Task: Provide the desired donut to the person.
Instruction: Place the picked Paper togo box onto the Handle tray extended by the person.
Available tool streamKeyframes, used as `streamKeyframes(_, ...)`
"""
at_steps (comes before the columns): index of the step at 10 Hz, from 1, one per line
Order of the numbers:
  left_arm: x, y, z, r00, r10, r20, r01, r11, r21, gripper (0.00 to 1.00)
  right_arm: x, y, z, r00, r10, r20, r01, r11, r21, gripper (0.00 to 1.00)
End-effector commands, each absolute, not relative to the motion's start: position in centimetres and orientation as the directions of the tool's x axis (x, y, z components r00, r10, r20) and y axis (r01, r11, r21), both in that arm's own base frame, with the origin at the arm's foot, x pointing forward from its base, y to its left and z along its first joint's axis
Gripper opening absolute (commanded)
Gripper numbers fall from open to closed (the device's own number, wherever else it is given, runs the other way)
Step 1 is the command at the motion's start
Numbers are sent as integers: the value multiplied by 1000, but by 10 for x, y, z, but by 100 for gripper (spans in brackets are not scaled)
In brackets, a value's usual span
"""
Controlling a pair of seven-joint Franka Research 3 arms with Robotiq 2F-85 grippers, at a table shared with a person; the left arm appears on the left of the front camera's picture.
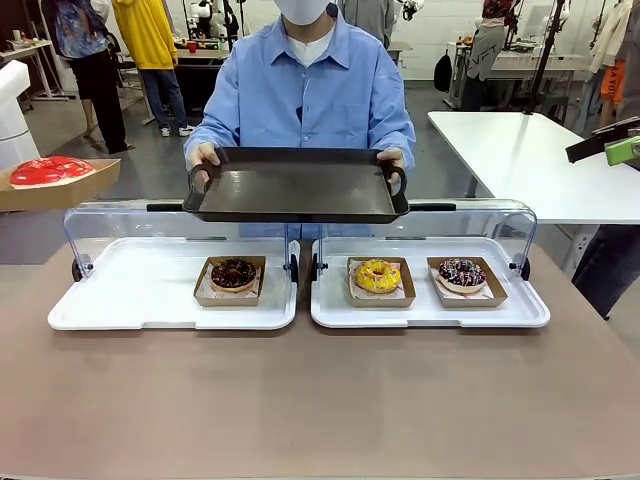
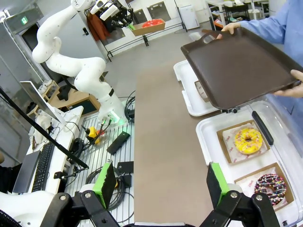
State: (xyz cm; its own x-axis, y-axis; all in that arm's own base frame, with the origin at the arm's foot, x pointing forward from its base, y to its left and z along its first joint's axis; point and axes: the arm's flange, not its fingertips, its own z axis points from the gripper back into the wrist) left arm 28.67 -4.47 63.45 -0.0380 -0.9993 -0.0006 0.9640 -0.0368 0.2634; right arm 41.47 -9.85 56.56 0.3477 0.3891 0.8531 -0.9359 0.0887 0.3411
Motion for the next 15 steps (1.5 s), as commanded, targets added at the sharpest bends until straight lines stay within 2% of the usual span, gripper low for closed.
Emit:
streamKeyframes(1,284,-44,634,-27,-1000,-11,963,-29,269,0,415,-98,566,342,382,858,-938,81,338,100)
streamKeyframes(6,287,-45,634,-38,-999,-1,964,-37,263,1,415,-98,566,342,382,858,-938,81,338,100)
streamKeyframes(8,292,-67,649,-82,-996,37,947,-67,314,1,415,-98,566,342,382,858,-938,81,338,100)
streamKeyframes(11,331,-140,680,-162,-987,24,933,-145,328,1,415,-98,566,342,382,858,-938,81,338,100)
streamKeyframes(15,391,-247,667,-170,-985,-35,950,-173,261,1,415,-98,566,342,382,858,-938,81,338,100)
